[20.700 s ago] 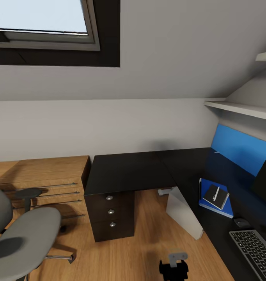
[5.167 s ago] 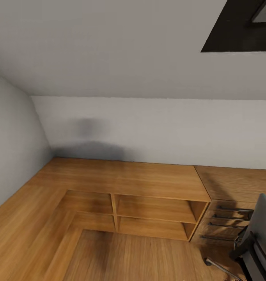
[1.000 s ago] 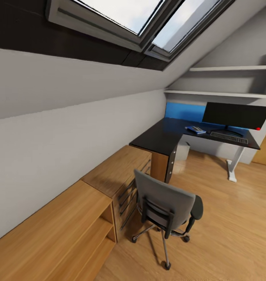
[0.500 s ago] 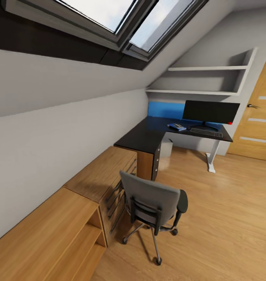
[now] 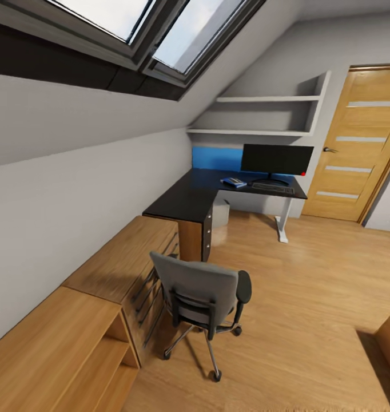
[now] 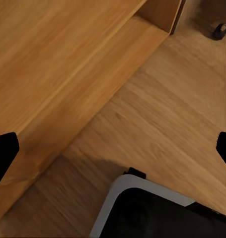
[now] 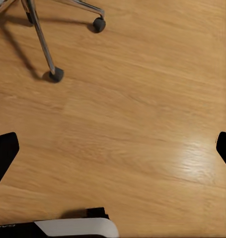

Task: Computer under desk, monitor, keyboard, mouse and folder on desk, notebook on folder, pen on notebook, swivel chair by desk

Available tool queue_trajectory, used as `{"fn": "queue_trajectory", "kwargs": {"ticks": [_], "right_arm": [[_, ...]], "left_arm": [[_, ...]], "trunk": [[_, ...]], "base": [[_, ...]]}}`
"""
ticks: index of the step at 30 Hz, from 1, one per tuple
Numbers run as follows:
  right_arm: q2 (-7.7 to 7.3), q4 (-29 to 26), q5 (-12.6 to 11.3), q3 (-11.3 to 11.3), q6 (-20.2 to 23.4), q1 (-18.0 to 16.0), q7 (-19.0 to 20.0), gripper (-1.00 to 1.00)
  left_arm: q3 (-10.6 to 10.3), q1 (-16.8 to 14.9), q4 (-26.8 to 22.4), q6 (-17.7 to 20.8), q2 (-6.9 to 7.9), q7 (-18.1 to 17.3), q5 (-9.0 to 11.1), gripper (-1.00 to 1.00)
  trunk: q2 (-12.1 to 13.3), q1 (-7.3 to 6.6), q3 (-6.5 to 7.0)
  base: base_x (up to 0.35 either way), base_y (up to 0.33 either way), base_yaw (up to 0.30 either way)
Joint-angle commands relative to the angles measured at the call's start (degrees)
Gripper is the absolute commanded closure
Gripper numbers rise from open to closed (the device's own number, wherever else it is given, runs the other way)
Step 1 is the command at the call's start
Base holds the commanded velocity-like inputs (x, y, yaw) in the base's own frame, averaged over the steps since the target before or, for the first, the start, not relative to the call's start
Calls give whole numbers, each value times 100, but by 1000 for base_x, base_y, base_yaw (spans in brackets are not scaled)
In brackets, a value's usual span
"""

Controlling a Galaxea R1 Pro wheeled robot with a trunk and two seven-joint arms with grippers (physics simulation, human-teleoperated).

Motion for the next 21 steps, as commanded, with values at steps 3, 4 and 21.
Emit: {"fn": "queue_trajectory", "kwargs": {"ticks": [3, 4, 21], "right_arm": [[1, -3, -3, 48, -1, -4, -39, -100], [1, -3, -3, 48, -1, -4, -36, -100], [1, -3, -2, 53, -2, -4, -30, -100]], "left_arm": [[-48, -2, -2, -13, 3, 34, 14, -100], [-48, -2, -2, -13, 3, 34, 14, -100], [-49, -2, -2, -12, 1, 34, 14, -100]], "trunk": [[-12, 3, -23], [-12, 3, -26], [-12, 3, -83]], "base": [[0, 0, -288], [0, 0, -288], [78, 135, -281]]}}
